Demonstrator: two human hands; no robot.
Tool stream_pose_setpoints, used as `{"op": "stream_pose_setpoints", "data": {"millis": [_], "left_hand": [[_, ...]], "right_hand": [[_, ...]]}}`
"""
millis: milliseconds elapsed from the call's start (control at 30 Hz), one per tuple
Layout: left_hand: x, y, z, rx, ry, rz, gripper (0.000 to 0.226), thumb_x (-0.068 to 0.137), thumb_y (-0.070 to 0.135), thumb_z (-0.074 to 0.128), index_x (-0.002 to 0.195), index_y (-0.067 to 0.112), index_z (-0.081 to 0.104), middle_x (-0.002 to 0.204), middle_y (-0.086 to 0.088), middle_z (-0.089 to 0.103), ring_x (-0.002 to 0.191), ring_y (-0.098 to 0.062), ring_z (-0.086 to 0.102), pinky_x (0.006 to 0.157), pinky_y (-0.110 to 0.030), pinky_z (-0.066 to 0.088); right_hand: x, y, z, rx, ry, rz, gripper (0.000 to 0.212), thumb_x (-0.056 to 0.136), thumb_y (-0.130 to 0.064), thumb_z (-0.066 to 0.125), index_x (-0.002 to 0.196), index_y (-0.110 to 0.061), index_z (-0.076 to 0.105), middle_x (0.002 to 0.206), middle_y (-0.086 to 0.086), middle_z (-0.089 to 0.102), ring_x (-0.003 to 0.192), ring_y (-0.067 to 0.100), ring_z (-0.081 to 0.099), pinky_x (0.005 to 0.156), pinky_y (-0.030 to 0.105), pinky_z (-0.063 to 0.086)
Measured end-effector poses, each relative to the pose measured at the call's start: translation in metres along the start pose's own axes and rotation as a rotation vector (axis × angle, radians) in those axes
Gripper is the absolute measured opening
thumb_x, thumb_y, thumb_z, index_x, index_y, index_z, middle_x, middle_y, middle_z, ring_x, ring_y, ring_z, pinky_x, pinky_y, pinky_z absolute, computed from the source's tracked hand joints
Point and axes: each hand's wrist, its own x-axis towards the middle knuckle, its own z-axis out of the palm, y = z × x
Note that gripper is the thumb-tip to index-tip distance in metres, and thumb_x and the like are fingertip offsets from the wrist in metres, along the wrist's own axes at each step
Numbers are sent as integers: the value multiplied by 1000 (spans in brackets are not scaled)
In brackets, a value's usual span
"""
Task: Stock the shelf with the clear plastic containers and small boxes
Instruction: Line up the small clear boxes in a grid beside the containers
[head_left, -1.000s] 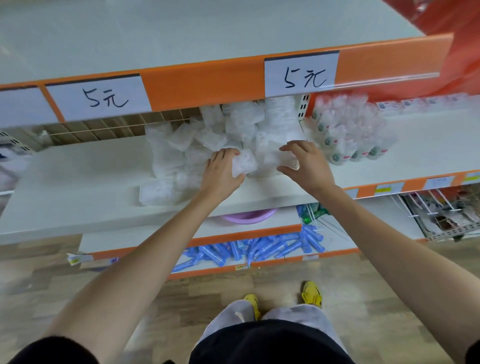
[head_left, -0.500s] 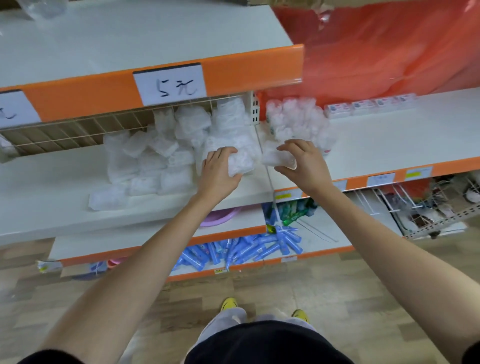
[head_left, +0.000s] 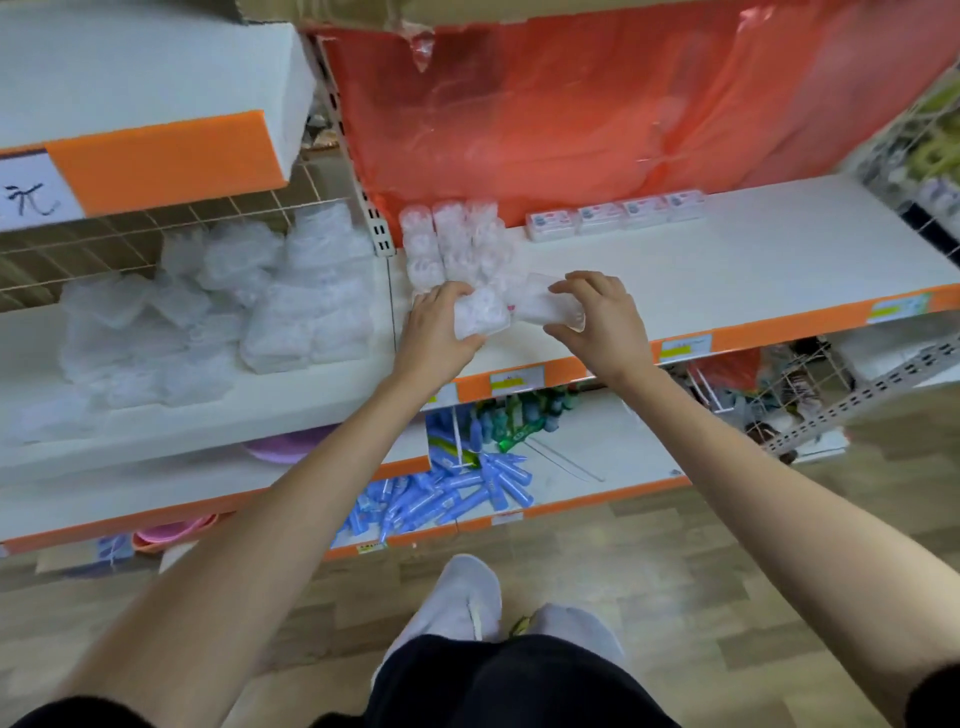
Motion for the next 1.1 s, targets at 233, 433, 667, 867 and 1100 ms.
{"op": "stream_pose_setpoints", "data": {"millis": [233,433,667,867,1100], "left_hand": [[62,55,54,-27,-65,38,60,72,14,75,127,13,53,126,-4,57,118,-27,46,94,-34,39],[127,86,113,-71,-135,33,60,71,12,76,126,12,53,128,-4,57,119,-28,46,95,-36,39],[171,108,158,-71,-182,-28,65,67,15,79,126,12,52,126,-5,58,116,-28,49,93,-34,40],[188,121,183,-63,-182,-48,65,67,12,79,126,8,52,124,-10,58,115,-31,50,94,-36,41],[193,147,212,-66,-125,-150,66,69,17,81,128,9,52,125,-9,58,116,-29,51,95,-37,41]], "right_hand": [[9,76,-20,3,33,96,47,79,-22,80,122,-11,64,130,12,58,121,36,50,96,46,43],[32,149,-42,-55,5,147,46,82,-22,78,124,-11,63,131,12,57,123,35,47,100,44,40],[64,215,-51,-99,-86,200,48,81,-18,77,126,-10,62,132,14,55,122,38,48,100,44,40],[75,260,-49,-79,-114,210,45,81,-16,77,123,-8,62,130,14,57,118,40,50,96,46,42],[95,318,-65,-41,-170,161,45,81,-18,76,123,-8,62,128,14,58,117,39,50,95,46,43]]}}
